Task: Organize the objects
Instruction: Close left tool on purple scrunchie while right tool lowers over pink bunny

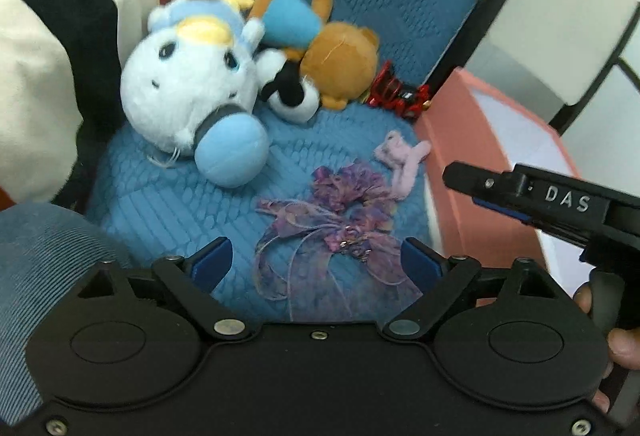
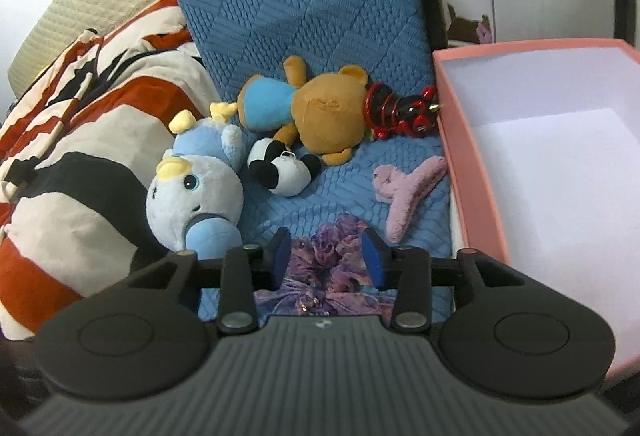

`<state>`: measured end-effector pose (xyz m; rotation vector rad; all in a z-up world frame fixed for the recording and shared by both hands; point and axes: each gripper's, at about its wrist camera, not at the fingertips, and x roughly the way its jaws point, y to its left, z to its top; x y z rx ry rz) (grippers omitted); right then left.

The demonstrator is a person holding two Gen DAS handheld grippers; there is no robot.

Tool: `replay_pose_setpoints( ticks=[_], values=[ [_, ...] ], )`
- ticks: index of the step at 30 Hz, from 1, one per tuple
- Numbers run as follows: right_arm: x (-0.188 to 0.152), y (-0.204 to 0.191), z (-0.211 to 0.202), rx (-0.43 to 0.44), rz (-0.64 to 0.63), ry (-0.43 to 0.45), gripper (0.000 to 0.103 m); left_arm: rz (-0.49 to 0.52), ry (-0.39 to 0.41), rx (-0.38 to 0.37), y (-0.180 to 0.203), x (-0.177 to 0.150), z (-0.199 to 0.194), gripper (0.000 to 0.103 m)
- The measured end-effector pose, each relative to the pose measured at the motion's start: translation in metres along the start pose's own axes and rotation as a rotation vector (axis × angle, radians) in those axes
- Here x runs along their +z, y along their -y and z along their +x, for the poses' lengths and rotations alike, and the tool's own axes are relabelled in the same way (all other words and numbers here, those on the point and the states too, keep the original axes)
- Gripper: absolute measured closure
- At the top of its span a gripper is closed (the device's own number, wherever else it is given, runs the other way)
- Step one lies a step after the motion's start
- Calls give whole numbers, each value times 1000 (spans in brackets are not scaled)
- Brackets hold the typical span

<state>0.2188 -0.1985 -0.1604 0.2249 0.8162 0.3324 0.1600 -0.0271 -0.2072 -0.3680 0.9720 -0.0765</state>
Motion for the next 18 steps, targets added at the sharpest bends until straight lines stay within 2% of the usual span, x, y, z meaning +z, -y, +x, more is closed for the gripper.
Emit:
replay_pose_setpoints(
  ticks=[3, 6, 11, 18],
  values=[
    [7, -4, 16, -27, -33, -9, 62, -25, -22, -16, -5, 8, 13, 14],
    [14, -4, 32, -49, -49, -36, 67, -55, -52, -36, -11, 16, 28, 16],
    [22, 0, 49, -112, -55, -39, 70, -75, -80, -54, -17, 27, 52, 25],
    [27, 7, 71, -140, -46, -86, 71, -48, -133, -83, -14, 31, 82, 35]
  ],
)
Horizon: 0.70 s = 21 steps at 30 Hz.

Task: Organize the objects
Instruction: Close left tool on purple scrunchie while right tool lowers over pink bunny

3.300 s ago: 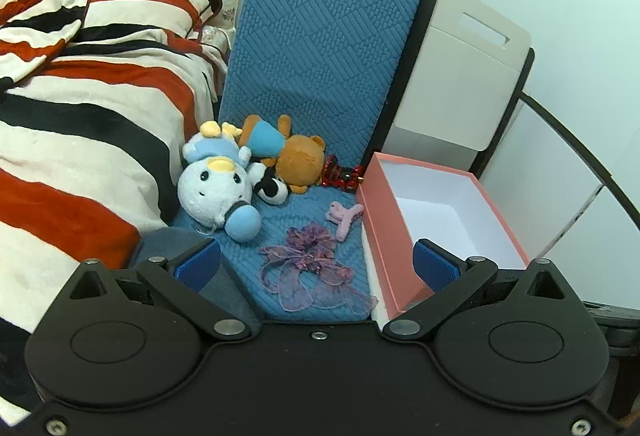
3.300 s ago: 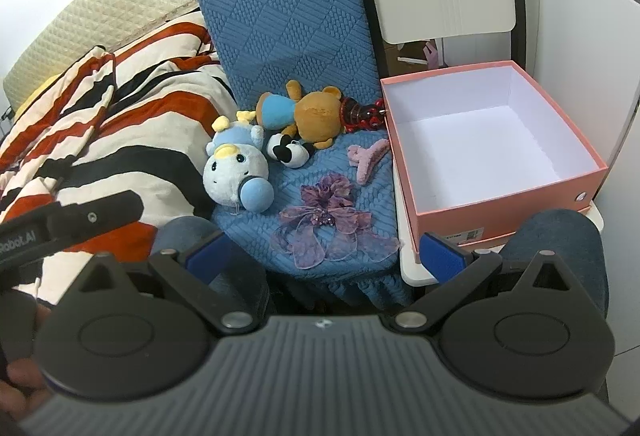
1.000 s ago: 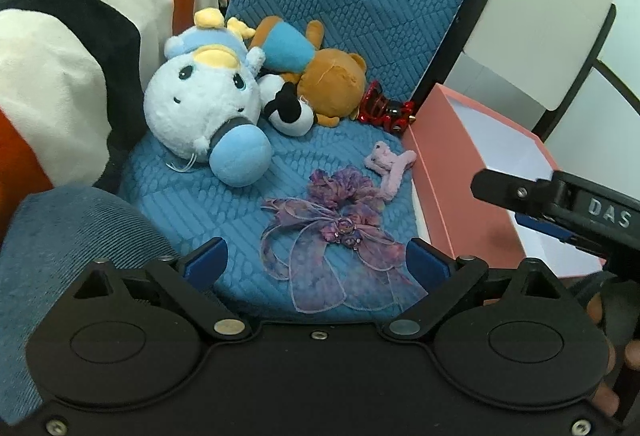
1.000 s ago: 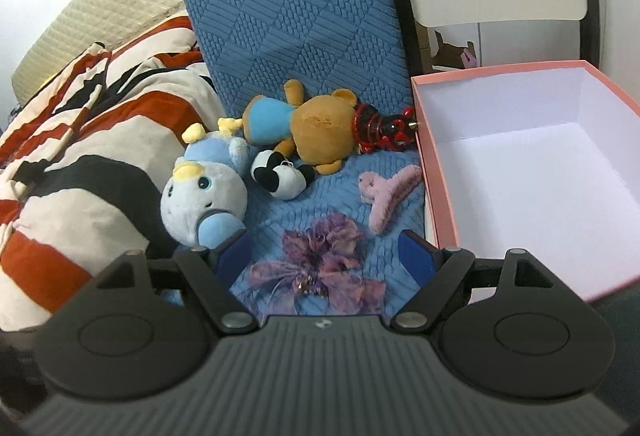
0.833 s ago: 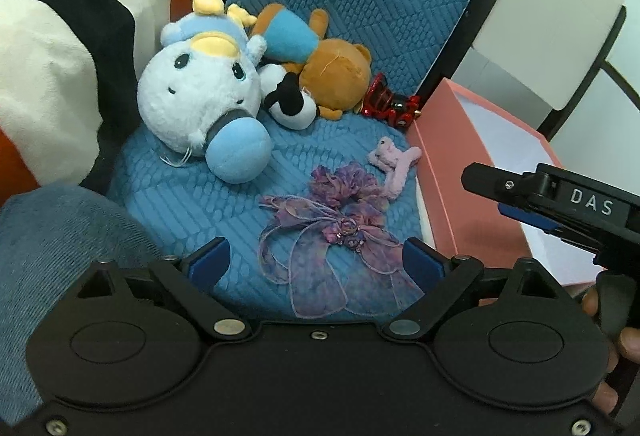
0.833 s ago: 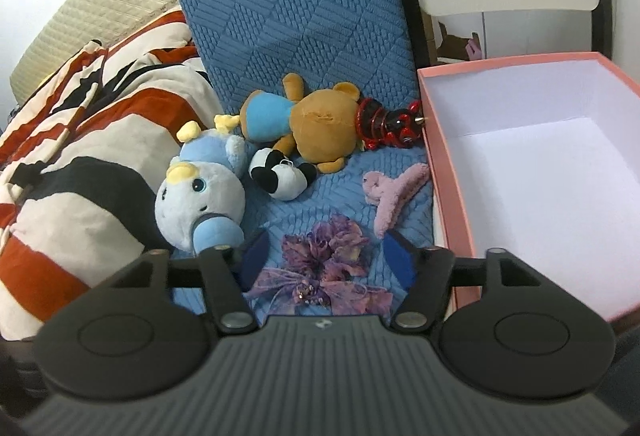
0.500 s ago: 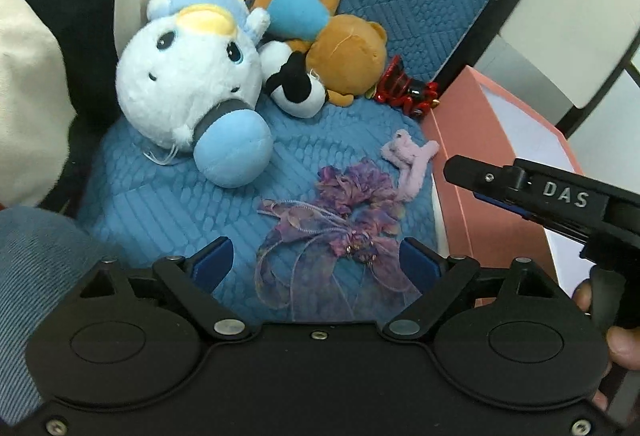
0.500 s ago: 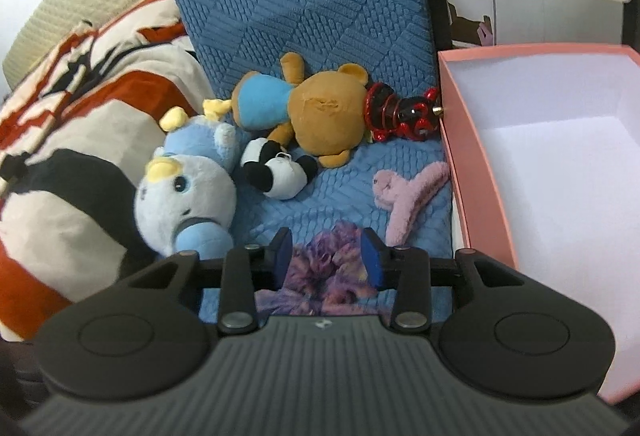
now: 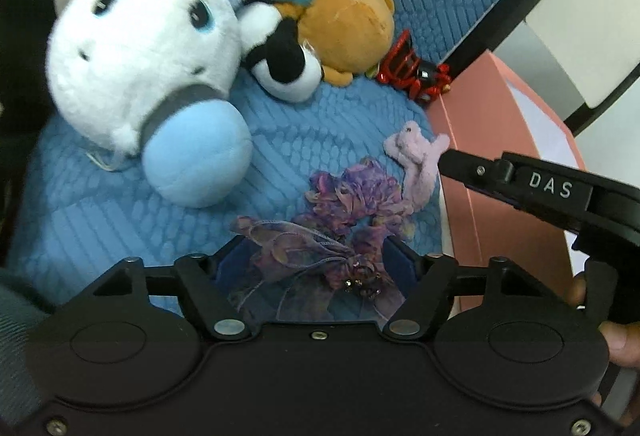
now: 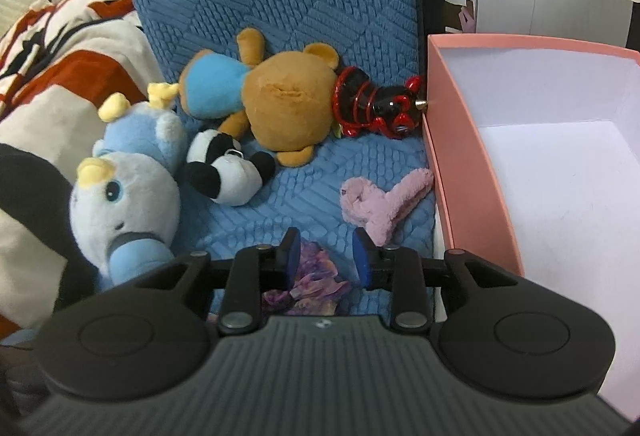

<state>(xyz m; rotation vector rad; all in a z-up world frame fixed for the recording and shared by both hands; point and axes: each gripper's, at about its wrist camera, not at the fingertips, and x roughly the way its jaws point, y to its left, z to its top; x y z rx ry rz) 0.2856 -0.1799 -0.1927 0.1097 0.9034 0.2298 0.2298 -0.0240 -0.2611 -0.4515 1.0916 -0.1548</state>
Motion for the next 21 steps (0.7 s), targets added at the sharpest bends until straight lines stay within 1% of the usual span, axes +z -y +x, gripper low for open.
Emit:
replay_pose_setpoints(
  ticks=[6, 8, 15, 18, 20, 21],
  values=[
    [5, 1, 14, -22, -6, -18, 71, 22, -14, -4, 3, 8, 17, 44],
    [6, 3, 16, -32, -3, -19, 71, 19, -17, 3, 3, 11, 21, 51],
    [9, 7, 18, -37, 14, -20, 71, 45, -27, 24, 7, 14, 36, 64],
    [9, 8, 16, -32, 25, -14, 71, 26, -17, 52, 5, 15, 40, 77],
    [9, 8, 16, -26, 30, -7, 71, 30, -5, 61, 4, 16, 40, 87],
    [9, 8, 16, -29, 29, -8, 71, 30, 2, 62, 4, 16, 39, 89]
  ],
)
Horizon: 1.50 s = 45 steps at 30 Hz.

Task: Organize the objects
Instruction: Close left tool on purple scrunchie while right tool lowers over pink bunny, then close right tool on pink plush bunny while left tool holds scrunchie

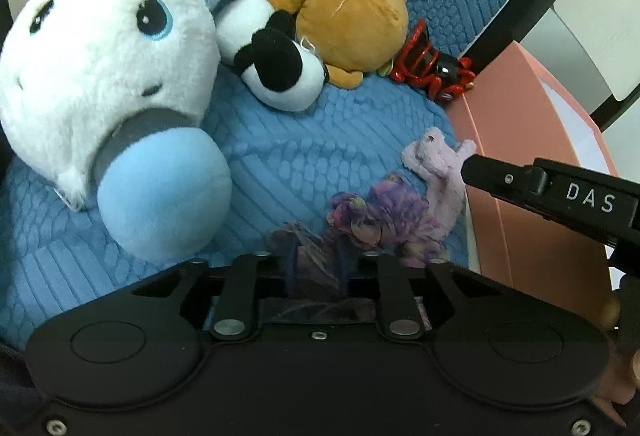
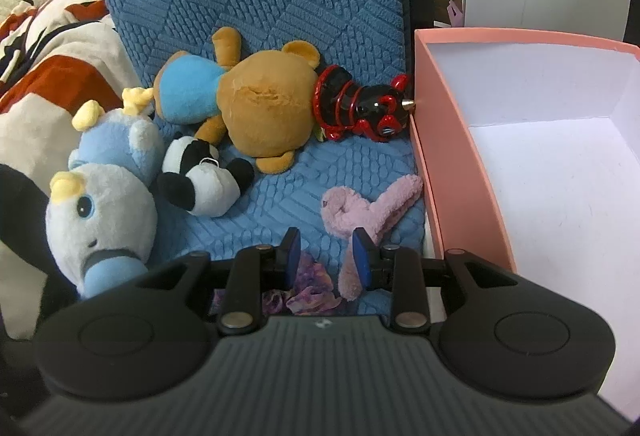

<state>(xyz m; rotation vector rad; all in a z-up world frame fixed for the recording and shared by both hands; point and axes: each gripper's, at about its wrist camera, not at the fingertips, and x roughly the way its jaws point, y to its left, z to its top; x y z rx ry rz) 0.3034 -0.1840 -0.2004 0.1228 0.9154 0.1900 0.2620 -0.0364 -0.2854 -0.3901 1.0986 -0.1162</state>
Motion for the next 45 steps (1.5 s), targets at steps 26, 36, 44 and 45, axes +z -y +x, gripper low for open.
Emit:
replay_pose_setpoints(
  ticks=[26, 36, 44, 45],
  values=[
    [-15, 1, 45, -81, -8, -93, 84, -72, -15, -92, -15, -3, -15, 63],
    [-12, 7, 27, -29, 74, -70, 88, -22, -42, -77, -2, -7, 1, 59],
    [-9, 8, 19, -12, 64, -53, 88, 40, -25, -58, 10, -3, 9, 60],
    [-9, 8, 19, -10, 62, -54, 88, 46, -25, -57, 11, -3, 11, 61]
  ],
)
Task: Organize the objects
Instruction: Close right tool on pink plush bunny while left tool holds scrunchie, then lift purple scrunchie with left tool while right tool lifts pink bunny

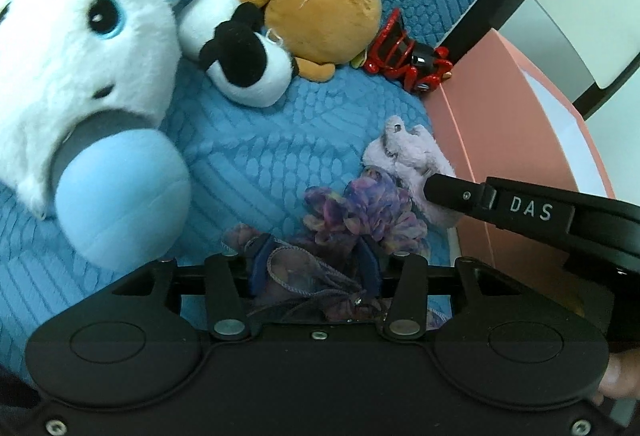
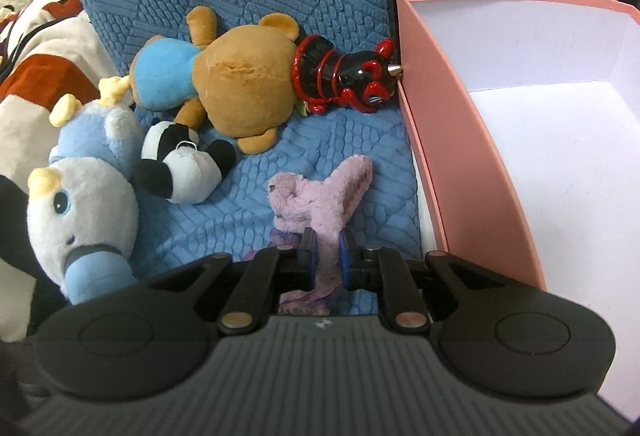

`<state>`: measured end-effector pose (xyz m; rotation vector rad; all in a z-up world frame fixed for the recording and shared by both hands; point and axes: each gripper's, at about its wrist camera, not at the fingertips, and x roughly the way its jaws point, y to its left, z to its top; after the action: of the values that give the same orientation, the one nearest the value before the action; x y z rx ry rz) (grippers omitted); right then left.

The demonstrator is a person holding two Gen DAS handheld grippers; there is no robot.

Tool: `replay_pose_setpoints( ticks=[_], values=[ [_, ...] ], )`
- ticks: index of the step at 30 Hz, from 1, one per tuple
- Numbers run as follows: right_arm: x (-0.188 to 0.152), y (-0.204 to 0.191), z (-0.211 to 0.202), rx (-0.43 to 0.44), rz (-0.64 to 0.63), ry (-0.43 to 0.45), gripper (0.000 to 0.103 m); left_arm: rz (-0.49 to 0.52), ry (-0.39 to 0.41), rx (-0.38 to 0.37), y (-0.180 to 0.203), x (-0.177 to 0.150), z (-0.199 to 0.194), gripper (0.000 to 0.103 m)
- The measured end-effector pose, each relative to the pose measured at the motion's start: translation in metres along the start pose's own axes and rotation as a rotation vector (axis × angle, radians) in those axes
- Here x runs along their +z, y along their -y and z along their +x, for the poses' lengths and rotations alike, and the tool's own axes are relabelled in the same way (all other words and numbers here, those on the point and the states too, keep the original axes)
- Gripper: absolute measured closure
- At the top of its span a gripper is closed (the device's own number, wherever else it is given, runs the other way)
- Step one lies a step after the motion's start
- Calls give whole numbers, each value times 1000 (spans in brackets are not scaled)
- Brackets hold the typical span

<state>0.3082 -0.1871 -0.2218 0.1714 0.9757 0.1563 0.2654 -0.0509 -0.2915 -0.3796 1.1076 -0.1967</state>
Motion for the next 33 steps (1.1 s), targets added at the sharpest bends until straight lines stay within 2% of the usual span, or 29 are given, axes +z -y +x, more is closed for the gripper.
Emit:
replay_pose_setpoints(
  ticks=[2, 5, 10, 18, 21, 23, 26, 27, 29, 30, 31, 33],
  values=[
    [0, 0, 0, 3, -2, -1, 88, 20, 5, 7, 4, 1, 3, 77],
    [0, 1, -1, 9, -7, -1, 88, 35, 7, 16, 7, 2, 6, 93],
    [1, 0, -1, 15, -15, 3, 88, 23, 45, 7, 2, 5, -6, 96],
    [-12, -9, -8, 5, -76, -10, 88, -53, 128, 43, -25, 8, -39, 96],
    [-25, -12, -11, -17, -116, -32, 88, -40, 122, 71, -24, 8, -38, 95],
    [-34, -13, -11, -32, -130, -44, 88, -22, 109, 78, -21, 8, -34, 91],
    [-38, -10, -12, -5, -109, -66, 86, -13, 86, 69, -18, 7, -30, 89],
    [-38, -10, -13, 6, -109, -68, 83, -14, 78, 64, -17, 7, -29, 88],
    [-36, -10, -13, 4, -106, -61, 72, -25, 61, 41, -19, 5, -28, 76],
    [-35, -9, -12, 5, -96, -59, 60, -39, 53, 23, -20, 5, -29, 73],
    [-33, -8, -11, 11, -85, -57, 55, -54, 49, 4, -21, 5, -29, 66],
    [-30, -7, -9, 23, -64, -51, 55, -65, 48, -18, -22, 4, -32, 60]
  ],
)
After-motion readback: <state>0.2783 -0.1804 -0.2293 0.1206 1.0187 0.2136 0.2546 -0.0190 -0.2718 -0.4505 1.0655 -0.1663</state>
